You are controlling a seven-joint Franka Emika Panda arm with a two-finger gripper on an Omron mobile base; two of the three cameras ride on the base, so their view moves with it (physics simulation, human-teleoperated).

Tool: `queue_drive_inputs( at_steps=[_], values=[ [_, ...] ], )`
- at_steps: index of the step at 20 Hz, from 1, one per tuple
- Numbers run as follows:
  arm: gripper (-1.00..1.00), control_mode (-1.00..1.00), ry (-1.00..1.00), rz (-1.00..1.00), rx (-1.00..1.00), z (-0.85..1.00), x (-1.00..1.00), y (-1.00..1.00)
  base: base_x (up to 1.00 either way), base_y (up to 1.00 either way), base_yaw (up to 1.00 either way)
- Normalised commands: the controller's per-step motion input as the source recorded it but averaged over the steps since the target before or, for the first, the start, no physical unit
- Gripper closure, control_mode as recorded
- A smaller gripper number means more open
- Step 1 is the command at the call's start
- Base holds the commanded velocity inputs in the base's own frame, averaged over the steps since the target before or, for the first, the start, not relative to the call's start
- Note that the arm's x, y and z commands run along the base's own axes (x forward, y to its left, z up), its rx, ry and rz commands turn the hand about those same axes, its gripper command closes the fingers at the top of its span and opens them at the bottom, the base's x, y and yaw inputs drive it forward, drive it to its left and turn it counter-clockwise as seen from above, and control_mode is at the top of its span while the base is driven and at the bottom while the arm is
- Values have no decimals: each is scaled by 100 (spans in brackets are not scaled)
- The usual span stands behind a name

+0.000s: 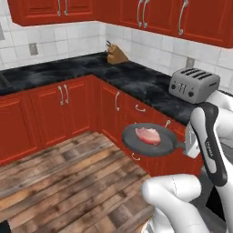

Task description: Pick up the pan with the steak in it and place it on the dining table. Then place the steak on the plate.

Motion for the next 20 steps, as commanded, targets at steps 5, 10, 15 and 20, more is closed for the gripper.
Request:
queue_drive_inputs(
  at_steps=[5, 10, 15, 20],
  values=[
    [100, 100, 0, 0, 0, 0, 0, 0, -9, 0, 50],
    [100, 100, 0, 0, 0, 0, 0, 0, -9, 0, 50],
    [100, 100, 0, 0, 0, 0, 0, 0, -9, 0, 50],
    [100, 100, 0, 0, 0, 0, 0, 0, -10, 0, 50]
  ],
)
